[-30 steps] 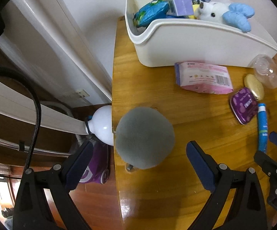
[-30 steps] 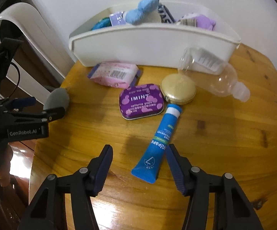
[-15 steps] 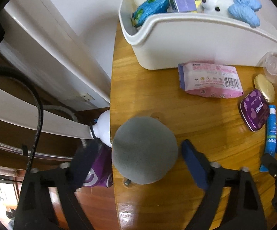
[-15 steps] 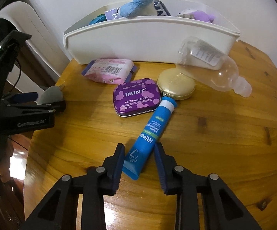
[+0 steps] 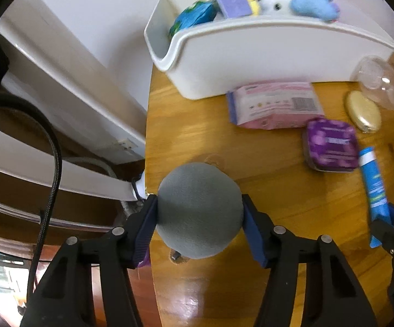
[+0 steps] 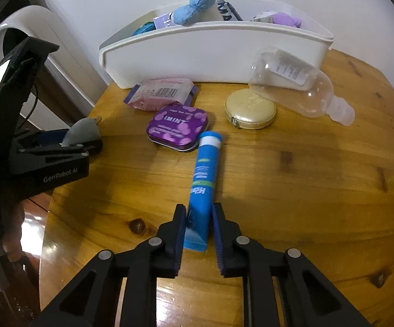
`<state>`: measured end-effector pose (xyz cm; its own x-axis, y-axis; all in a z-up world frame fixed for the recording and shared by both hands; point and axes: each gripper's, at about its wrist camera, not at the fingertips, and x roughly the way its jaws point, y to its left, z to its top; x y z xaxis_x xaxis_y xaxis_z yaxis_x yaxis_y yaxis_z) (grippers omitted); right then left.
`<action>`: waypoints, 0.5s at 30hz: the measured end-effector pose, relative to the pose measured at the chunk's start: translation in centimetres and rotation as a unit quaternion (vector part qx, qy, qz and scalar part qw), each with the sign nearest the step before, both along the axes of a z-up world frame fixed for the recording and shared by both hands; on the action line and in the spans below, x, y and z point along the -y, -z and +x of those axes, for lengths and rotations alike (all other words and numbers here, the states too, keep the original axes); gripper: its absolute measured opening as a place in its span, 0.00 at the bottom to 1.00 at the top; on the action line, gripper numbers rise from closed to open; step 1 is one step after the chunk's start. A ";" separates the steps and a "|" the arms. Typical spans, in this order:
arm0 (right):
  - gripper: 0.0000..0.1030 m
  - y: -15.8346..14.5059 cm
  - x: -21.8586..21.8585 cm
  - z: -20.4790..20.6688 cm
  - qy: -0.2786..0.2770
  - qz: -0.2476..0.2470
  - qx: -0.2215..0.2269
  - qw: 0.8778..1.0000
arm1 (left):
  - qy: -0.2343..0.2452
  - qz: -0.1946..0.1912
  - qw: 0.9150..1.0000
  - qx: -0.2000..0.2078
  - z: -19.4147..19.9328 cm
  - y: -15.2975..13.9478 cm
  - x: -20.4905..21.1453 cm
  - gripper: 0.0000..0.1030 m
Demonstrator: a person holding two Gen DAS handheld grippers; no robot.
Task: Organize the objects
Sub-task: 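Grasp the grey ball with the left gripper while the right grasps the blue tube, then carry the grey ball and blue tube up over the white tray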
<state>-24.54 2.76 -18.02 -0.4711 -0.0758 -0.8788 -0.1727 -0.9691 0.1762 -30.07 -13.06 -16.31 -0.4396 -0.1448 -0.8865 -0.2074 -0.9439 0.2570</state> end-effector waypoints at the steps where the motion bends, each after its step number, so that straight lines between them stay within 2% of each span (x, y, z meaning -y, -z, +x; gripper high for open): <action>1: 0.18 -0.1 -0.1 0.2 0.000 -0.003 -0.002 1.000 | 0.003 0.000 1.000 -0.004 0.3 -0.3 -0.2 0.61; 15: 0.14 -4.6 -1.1 3.3 0.007 -0.044 -0.062 0.997 | 0.066 0.033 0.997 -0.037 5.1 -5.9 -4.4 0.59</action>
